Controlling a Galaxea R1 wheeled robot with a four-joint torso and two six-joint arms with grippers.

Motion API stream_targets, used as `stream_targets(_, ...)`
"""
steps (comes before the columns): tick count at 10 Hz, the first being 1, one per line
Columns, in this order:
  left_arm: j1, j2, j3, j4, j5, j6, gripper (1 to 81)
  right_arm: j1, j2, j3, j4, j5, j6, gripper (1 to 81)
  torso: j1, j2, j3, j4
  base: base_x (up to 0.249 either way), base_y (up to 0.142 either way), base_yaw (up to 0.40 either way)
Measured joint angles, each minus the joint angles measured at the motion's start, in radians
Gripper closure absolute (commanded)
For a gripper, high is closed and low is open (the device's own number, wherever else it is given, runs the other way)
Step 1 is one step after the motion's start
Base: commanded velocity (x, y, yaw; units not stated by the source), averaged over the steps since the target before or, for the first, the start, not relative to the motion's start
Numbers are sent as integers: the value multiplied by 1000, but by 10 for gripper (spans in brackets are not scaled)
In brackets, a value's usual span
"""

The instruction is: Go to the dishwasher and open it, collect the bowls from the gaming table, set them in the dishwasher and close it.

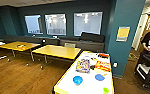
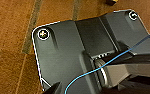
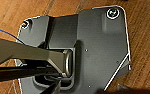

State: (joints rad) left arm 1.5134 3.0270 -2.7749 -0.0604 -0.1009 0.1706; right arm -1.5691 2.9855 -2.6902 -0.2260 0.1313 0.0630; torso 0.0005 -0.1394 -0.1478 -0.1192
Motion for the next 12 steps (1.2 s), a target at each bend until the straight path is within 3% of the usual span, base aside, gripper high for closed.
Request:
stream_targets(4, -3, -4, 0, 0, -2, -2, 10, -4, 3, -1, 0, -1, 0, 10, 0, 0, 0, 0, 0, 0, -278)
stream_targets(10, 0, 1, 0, 0, 0, -2, 10, 1, 2, -3, 0, 0, 0, 10, 0, 0, 0, 0, 0, -13, 0)
stream_targets(12, 0, 2, 0, 0, 0, -2, 10, 1, 1, -3, 0, 0, 0, 10, 0, 0, 0, 0, 0, 81, 0)
